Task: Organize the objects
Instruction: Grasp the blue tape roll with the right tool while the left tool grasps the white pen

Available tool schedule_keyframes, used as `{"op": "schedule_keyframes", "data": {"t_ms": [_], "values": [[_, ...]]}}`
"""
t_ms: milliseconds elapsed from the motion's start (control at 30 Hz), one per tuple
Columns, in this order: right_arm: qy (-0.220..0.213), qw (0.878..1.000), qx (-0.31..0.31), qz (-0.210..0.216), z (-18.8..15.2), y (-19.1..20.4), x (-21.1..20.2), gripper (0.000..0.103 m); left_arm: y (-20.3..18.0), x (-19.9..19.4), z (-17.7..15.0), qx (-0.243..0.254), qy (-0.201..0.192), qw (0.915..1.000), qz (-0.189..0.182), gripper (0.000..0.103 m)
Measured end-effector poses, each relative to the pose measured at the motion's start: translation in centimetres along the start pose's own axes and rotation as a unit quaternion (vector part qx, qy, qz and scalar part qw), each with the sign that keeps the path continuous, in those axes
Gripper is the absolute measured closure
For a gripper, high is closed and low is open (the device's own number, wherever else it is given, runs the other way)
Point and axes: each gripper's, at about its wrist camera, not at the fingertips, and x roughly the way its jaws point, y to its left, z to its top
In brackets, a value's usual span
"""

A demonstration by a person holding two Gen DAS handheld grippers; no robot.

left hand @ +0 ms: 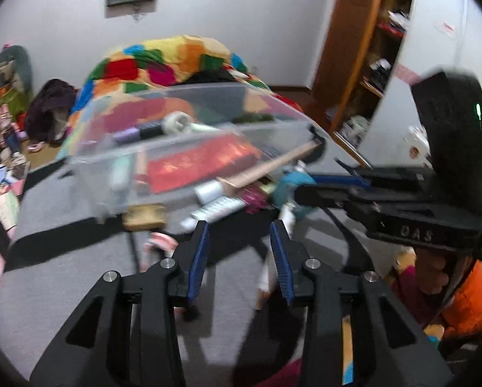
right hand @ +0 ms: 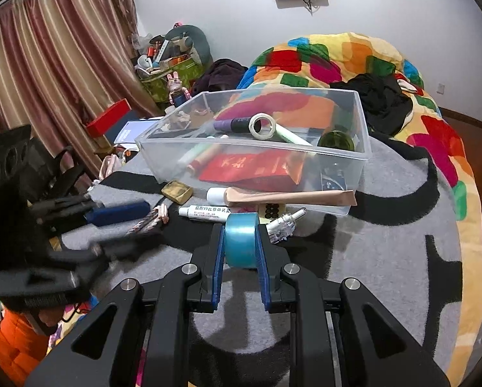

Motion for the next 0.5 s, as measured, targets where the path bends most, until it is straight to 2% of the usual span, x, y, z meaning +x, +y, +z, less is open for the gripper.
{"op": "schedule_keyframes", "data": {"t_ms": [200,233,267,300,500], "values": [[0.004,1.0,0.0,0.001,-0.1,-0.2,0.0,0.086,-1.5,3.3,-1.3,0.023,0.05,0.998,-0.03,0.065],[0.005,1.0,0.0,0.003,-0.2,-0.2,0.1,0.086,-1.6,3.5,-1.4,0.024,0.047,0.9983,-0.026,0.068],[0.006,1.0,0.0,0.004,-0.2,-0.3,0.1,0.086,-1.7,3.5,-1.4,0.027,0.041,0.9985,-0.023,0.082],[0.007,1.0,-0.002,0.002,-0.2,-0.3,0.1,0.086,-1.7,3.5,-1.3,0.027,0.042,0.9984,-0.027,0.086],[0.003,1.0,-0.006,-0.023,-0.3,-0.6,0.2,0.087,-1.7,2.7,-1.5,0.028,0.035,0.9983,-0.036,0.088]]}}
